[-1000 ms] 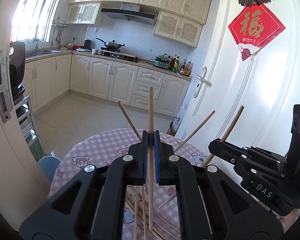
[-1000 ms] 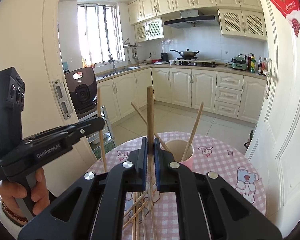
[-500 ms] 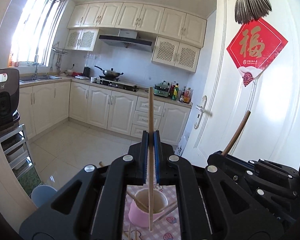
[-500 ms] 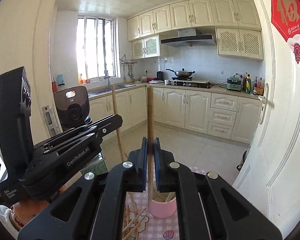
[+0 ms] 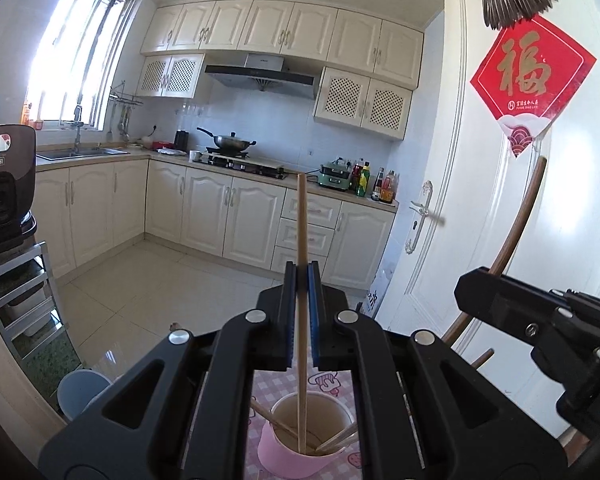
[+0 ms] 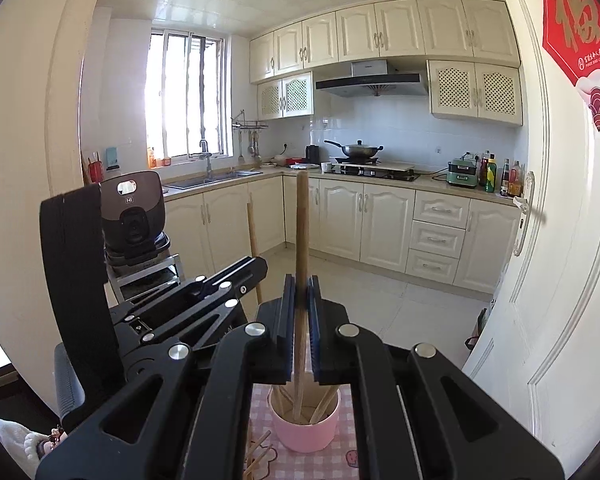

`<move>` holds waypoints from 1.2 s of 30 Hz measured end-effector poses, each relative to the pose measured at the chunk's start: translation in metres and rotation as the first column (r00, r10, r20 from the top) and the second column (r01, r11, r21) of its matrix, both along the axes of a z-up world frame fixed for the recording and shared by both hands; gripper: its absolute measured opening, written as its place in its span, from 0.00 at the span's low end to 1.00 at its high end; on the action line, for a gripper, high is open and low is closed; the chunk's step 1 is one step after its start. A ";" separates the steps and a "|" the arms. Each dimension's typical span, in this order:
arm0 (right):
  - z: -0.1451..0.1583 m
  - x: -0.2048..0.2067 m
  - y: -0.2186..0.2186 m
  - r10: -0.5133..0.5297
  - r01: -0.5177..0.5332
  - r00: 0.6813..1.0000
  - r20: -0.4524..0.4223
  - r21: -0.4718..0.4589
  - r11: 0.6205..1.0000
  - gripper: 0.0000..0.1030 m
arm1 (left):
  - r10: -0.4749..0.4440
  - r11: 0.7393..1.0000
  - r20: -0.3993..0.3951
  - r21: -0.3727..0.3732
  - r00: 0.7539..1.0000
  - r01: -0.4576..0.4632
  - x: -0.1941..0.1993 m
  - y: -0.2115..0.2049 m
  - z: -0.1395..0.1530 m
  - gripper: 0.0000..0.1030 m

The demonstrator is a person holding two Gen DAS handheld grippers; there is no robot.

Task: Organize utensils
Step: 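Drop the chopsticks into the pink cup by opening both tools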

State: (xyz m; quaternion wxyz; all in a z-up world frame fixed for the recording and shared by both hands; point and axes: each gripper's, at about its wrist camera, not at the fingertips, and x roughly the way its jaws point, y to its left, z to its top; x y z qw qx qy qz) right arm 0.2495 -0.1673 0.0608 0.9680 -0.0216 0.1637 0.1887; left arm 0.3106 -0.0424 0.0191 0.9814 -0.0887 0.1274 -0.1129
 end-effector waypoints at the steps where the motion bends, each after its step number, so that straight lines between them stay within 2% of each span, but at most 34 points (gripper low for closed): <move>1: -0.002 0.001 0.000 0.003 -0.003 1.000 -0.008 0.001 1.000 0.05 | -0.003 1.000 -0.005 0.004 1.000 0.003 0.000 -0.001 -0.004 0.06; 10: -0.018 0.006 0.002 0.017 -0.017 0.997 -0.069 -0.011 1.000 0.05 | -0.020 0.999 -0.039 0.039 0.999 0.021 -0.003 -0.004 -0.020 0.06; 20: -0.026 0.010 -0.001 0.004 -0.005 0.993 -0.118 -0.011 1.000 0.05 | -0.049 0.999 -0.073 0.011 0.996 0.050 -0.011 0.004 -0.023 0.08; 22: -0.025 0.012 -0.004 -0.005 0.003 0.992 -0.124 -0.011 1.000 0.05 | -0.053 0.999 -0.083 0.009 0.995 0.053 -0.014 0.006 -0.022 0.16; 23: -0.026 0.011 -0.005 -0.008 0.006 0.992 -0.126 -0.009 1.000 0.05 | -0.048 0.999 -0.084 0.006 0.995 0.049 -0.017 0.007 -0.022 0.28; 24: -0.027 0.011 -0.006 -0.008 0.007 0.992 -0.129 -0.005 1.000 0.05 | -0.042 0.999 -0.080 0.001 0.996 0.042 -0.019 0.009 -0.022 0.49; 25: -0.027 0.010 -0.007 -0.007 0.007 0.991 -0.132 -0.001 1.000 0.05 | -0.030 1.000 -0.068 -0.004 0.997 0.030 -0.023 0.011 -0.022 0.57; 30: -0.028 0.003 -0.007 -0.019 0.019 0.990 -0.137 -0.002 1.000 0.08 | -0.011 1.000 -0.063 0.020 0.998 0.013 -0.038 0.017 -0.019 0.59; 33: -0.027 -0.003 -0.008 -0.026 0.027 0.990 -0.137 0.004 1.000 0.13 | -0.001 1.000 -0.058 0.020 0.998 0.002 -0.047 0.022 -0.016 0.68; 36: -0.027 -0.010 -0.009 -0.031 0.032 0.991 -0.133 0.007 0.999 0.19 | 0.002 1.000 -0.055 0.024 0.999 -0.001 -0.057 0.027 -0.013 0.68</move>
